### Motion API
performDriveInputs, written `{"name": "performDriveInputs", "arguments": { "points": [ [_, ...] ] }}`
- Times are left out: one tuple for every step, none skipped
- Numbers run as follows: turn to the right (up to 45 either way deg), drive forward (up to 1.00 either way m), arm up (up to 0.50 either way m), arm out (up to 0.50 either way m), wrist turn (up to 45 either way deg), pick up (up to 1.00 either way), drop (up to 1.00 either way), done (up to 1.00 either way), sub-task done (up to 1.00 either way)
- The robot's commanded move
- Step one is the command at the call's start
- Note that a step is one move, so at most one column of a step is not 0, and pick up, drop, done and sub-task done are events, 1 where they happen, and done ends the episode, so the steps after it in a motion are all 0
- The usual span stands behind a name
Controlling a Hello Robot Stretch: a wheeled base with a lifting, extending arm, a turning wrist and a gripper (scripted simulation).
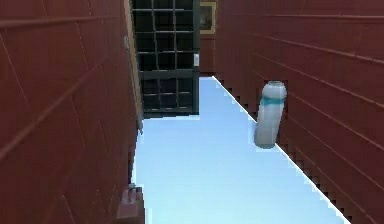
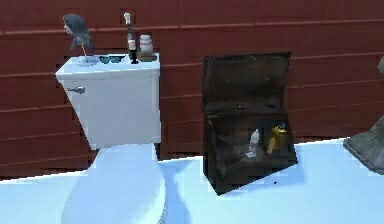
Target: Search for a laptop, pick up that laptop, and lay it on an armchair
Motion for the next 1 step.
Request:
{"name": "performDriveInputs", "arguments": {
  "points": [
    [0.0, 0.75, 0.00, 0.00, 0.0, 0.00, 0.00, 0.00, 0.00]
  ]
}}
